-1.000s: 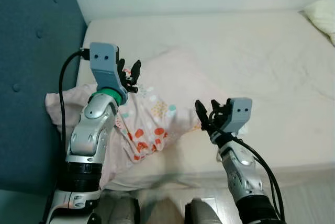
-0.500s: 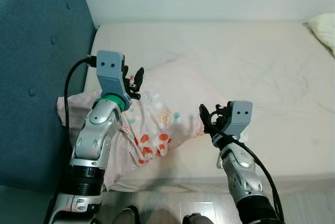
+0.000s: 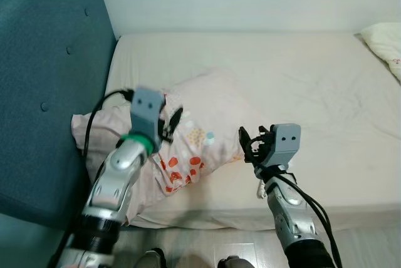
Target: Clean up the room
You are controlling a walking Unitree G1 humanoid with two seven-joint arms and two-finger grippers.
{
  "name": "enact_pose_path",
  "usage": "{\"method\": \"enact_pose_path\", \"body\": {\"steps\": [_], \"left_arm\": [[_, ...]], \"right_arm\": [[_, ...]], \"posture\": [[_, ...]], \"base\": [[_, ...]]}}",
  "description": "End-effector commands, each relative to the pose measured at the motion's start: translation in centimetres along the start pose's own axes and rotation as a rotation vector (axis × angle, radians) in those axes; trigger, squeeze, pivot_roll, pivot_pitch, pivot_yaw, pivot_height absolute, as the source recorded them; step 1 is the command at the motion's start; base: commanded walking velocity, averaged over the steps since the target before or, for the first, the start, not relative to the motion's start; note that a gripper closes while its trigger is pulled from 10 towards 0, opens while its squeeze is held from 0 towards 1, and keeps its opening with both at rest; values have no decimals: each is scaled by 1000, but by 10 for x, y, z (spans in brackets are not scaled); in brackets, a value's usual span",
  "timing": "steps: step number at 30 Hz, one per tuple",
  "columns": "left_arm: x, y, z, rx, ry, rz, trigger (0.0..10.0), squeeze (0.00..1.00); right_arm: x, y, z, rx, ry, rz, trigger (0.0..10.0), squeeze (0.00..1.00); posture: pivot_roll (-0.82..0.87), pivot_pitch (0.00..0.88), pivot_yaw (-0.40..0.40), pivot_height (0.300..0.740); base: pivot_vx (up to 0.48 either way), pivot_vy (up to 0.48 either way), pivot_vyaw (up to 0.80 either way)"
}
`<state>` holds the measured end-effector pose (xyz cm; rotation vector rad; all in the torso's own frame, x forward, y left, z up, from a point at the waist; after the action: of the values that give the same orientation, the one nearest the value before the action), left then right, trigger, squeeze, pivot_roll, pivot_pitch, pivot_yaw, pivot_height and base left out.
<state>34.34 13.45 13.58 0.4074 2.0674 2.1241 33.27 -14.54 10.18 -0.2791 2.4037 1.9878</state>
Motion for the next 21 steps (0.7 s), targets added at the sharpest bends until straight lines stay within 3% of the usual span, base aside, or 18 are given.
{"method": "enact_pose_path", "body": {"steps": [1,2,4,6,7,9,11,12,14,15,17,21], "left_arm": [[4,-33,11,-71,51,128,10000,0],[5,-51,24,-95,124,205,10000,0],[6,-62,32,-105,171,249,10000,0],[9,-85,46,-28,277,368,10000,0],[9,-91,50,29,311,397,10000,0],[8,-95,56,60,352,414,10000,0],[6,-93,62,17,371,409,10000,0],[6,-93,62,17,371,409,10000,0],[1,-89,70,-136,350,429,10000,0],[1,-89,70,-136,350,429,10000,0],[-1,-92,70,-212,258,502,10000,0],[-1,-97,68,-177,189,561,10000,0]], "right_arm": [[6,-8,-7,10,-31,27,10000,0],[6,-11,-10,11,-38,39,10000,0],[7,-13,-12,10,-40,46,10000,0],[6,-14,-11,-1,-41,50,10000,0],[6,-13,-10,-5,-39,49,10000,0],[5,-13,-7,-13,-33,49,10000,0],[5,-13,-3,-19,-24,49,10000,0],[5,-13,-3,-19,-24,49,10000,0],[5,-13,2,-22,-10,48,10000,0],[5,-13,2,-22,-10,48,10000,0],[5,-12,5,-25,-7,46,10000,0],[6,-13,7,-32,-10,46,10000,0]], "posture": [[-10,70,24,740],[-7,68,24,740],[-7,68,24,740],[-10,69,24,740],[-10,70,24,740],[-2,71,22,740],[0,74,22,740],[0,74,22,740],[3,84,30,740],[3,84,30,740],[8,97,40,740],[9,113,47,740]], "base": [[0,0,0],[0,0,0],[0,0,0],[0,0,0],[0,0,0],[0,0,0],[0,0,0],[0,0,0],[0,0,0],[0,0,0],[0,0,0],[0,0,0]]}}
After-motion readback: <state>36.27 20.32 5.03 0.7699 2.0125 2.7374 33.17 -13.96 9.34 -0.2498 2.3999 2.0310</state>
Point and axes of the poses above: a point about 5 cm out from each wrist's last joint towards the gripper, its own x axis pointing back from the gripper into the wrist, its own y axis along the axis of the wrist's last joint, z = x × y, the point moved 2 cm from there along -x, pointing out of the wrist towards the gripper, and after that the axes turned 15 degrees about x, right-handed, at the moved point
